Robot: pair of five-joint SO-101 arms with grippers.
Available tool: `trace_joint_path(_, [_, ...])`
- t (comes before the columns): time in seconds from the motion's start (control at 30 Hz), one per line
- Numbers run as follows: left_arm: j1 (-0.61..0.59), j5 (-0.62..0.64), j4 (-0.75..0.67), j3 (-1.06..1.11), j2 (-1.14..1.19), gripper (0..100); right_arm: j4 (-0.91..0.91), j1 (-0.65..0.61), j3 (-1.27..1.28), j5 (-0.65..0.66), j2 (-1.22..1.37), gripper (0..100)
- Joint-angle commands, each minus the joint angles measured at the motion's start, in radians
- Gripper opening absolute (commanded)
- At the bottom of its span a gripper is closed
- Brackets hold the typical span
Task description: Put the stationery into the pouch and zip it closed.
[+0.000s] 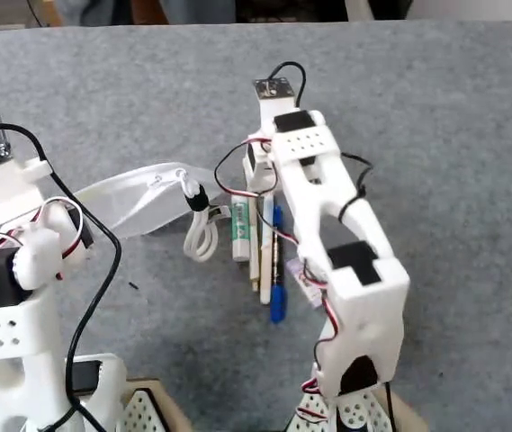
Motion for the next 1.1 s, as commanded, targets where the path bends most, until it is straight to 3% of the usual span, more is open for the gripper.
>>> trace_joint_path(0.0, [-0.002, 0.006, -0.009, 0.001, 0.035, 3, 0.035, -0.015, -0.12, -0.011, 0.059, 26.2])
trace_joint_path(0.2, [-0.002, 0.006, -0.009, 0.004, 0.035, 3, 0.097, -0.012, -0.292, -0.011, 0.213, 11.9])
trace_joint_path(0.6, [-0.005, 0.006, -0.009, 0.004, 0.035, 3, 0.235, -0.006, -0.547, 0.002, 0.426, 10.9])
trace_joint_path(0.73, [-0.005, 0.006, -0.009, 0.004, 0.035, 3, 0.256, -0.006, -0.601, 0.064, 0.45, 0.8])
trace_joint_path(1.07, [-0.005, 0.005, -0.009, 0.004, 0.035, 3, 0.318, 0.025, -0.647, 0.098, 0.449, 1.1])
